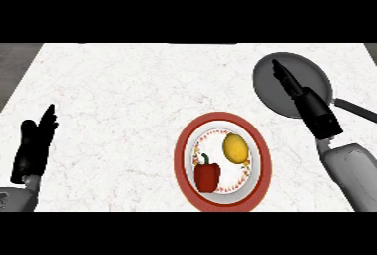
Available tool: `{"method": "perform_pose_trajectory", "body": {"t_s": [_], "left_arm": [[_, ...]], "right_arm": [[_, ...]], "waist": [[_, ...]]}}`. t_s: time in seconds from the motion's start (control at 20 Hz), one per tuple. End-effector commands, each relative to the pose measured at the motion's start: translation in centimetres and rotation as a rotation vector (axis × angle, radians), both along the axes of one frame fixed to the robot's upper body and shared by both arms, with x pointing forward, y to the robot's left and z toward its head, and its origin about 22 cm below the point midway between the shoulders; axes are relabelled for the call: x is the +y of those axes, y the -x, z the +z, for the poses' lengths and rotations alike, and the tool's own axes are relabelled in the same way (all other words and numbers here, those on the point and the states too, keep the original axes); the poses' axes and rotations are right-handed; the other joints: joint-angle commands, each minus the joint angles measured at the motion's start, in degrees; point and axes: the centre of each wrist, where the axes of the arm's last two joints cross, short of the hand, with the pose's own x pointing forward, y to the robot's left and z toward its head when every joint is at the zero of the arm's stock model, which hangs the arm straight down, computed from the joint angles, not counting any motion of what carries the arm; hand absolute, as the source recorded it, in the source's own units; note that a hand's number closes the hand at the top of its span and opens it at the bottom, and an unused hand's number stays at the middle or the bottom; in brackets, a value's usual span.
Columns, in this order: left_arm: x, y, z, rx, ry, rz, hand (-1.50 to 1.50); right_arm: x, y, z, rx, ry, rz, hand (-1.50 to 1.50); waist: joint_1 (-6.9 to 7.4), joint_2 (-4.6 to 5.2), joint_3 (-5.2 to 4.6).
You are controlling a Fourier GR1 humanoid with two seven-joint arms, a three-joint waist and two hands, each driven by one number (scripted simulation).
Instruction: Pick the lemon from the plate and place it in the pan
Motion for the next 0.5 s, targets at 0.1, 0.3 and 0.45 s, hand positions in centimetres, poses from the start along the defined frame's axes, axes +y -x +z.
{"method": "perform_pose_trajectory", "body": {"t_s": [0.1,0.3,0.45], "left_arm": [[-6.1,-0.7,0.8,-0.037,0.2,-0.228,0.0],[-9.9,-1.3,0.7,-0.052,0.348,-0.357,0.0],[-12.1,0.2,-0.2,-0.087,0.497,-0.445,0.0]], "right_arm": [[7.9,-1.1,2.3,-0.046,0.109,0.219,1.5],[4.7,-2.6,7.0,-0.335,0.663,0.239,1.5],[10.1,-0.9,1.3,-0.419,0.461,0.229,-1.5]], "waist": [[0.34,-1.82,-1.39],[-0.9,-4.25,-3.64],[-0.83,-1.52,-1.34]]}}
